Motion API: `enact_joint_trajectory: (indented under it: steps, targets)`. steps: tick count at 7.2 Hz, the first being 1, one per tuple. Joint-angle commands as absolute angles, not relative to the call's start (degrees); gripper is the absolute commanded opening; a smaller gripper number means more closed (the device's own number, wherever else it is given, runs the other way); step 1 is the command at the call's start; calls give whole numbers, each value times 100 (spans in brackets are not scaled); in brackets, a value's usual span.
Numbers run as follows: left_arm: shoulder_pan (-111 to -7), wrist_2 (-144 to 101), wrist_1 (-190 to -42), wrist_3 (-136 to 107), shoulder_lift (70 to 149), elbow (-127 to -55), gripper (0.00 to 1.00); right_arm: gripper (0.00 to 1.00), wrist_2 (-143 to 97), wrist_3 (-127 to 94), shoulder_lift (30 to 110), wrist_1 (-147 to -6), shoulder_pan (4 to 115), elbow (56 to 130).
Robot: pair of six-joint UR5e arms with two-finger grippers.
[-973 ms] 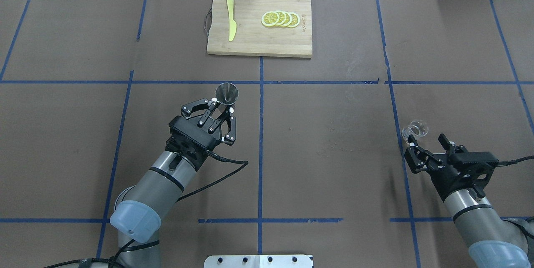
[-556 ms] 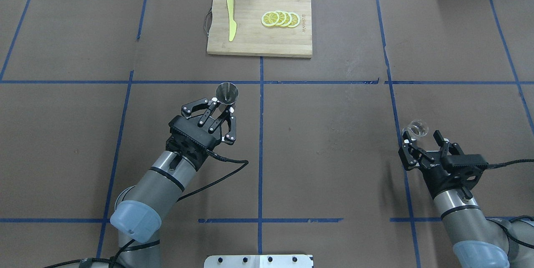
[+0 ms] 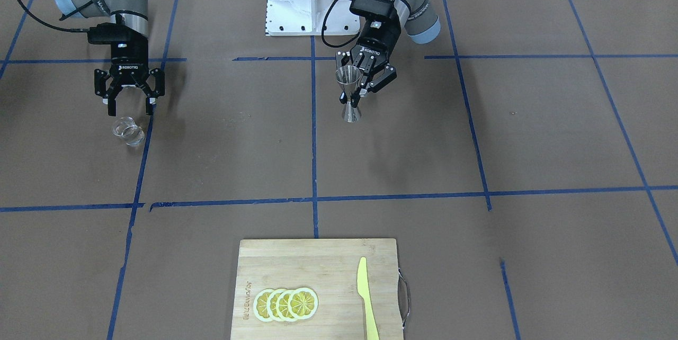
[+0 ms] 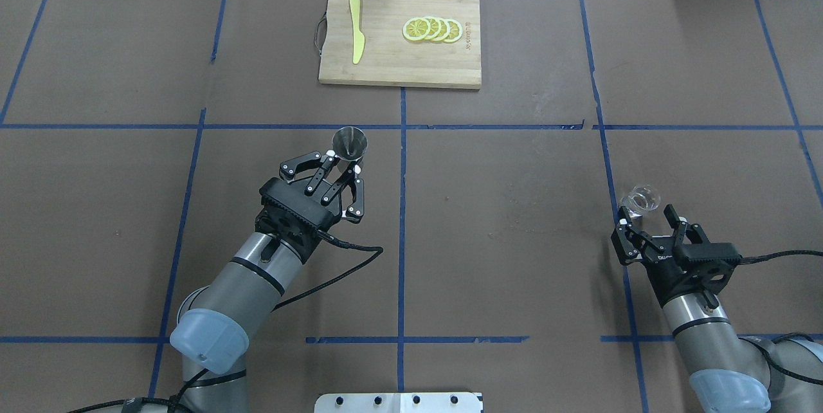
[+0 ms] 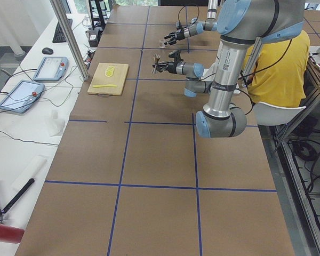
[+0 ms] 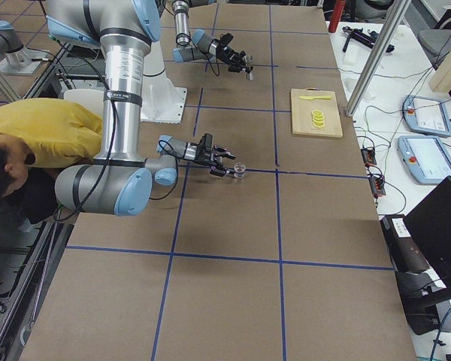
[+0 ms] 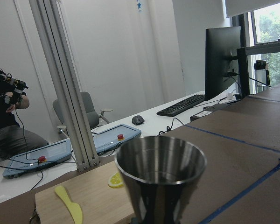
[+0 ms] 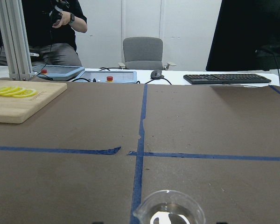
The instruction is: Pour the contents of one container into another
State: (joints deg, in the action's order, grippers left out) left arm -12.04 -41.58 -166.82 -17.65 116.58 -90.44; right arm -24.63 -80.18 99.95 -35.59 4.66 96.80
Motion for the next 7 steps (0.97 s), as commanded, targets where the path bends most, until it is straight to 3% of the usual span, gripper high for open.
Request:
enact_joint_trajectory:
  steps: [1,7]
  targets:
    - [-1204,-4157,-16682,-1767,11663,-9044,0,86,-2469,-7884,9949,-3287,457,9413]
    - [-1195,-4148,-16682,-1767,11663,-9053,0,85,-2592,-7585,9607,-3252,632,9141]
